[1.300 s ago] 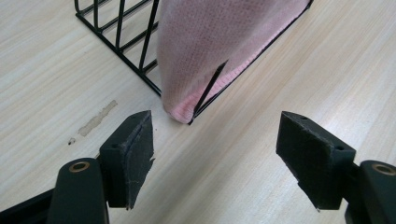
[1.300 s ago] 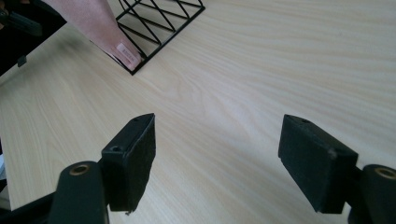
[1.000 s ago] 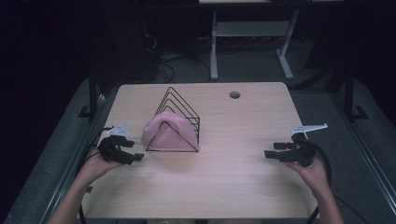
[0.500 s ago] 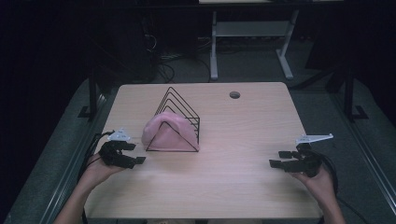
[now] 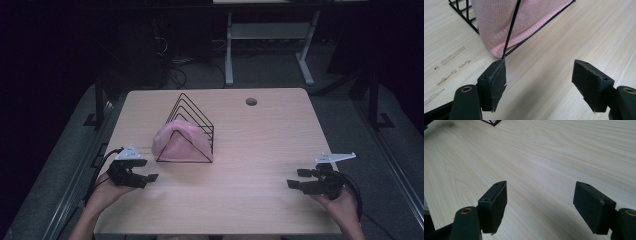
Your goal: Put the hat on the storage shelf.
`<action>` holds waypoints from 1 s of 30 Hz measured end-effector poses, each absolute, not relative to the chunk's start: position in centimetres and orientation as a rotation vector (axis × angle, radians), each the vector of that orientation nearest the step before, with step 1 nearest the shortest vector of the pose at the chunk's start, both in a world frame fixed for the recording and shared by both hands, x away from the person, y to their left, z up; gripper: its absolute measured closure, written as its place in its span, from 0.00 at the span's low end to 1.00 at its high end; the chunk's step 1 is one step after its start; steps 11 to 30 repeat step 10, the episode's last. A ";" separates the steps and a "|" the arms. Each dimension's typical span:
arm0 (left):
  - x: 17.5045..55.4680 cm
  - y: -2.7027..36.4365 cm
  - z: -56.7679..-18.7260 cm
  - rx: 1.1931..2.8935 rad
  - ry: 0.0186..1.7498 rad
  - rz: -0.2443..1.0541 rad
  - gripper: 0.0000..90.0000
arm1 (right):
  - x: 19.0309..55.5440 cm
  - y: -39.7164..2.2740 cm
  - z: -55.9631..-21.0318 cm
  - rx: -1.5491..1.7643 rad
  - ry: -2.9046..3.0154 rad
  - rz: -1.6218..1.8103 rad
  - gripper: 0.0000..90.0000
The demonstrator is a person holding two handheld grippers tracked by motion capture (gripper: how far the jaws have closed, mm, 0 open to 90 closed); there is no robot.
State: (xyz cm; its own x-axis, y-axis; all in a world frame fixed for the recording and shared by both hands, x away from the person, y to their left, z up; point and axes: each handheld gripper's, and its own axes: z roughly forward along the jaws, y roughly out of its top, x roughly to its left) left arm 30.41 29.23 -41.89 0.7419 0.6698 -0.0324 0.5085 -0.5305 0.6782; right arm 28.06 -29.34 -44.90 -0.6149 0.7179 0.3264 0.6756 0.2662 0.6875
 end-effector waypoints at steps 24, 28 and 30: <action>28.9 29.2 -43.1 2.198 0.894 0.325 0.30 | 25.4 -28.5 -45.3 1.306 2.413 1.339 0.27; 28.9 29.2 -43.1 2.198 0.894 0.325 0.30 | 25.4 -28.5 -45.3 1.306 2.413 1.339 0.27; 28.9 29.2 -43.1 2.198 0.894 0.325 0.30 | 25.4 -28.5 -45.3 1.306 2.413 1.339 0.27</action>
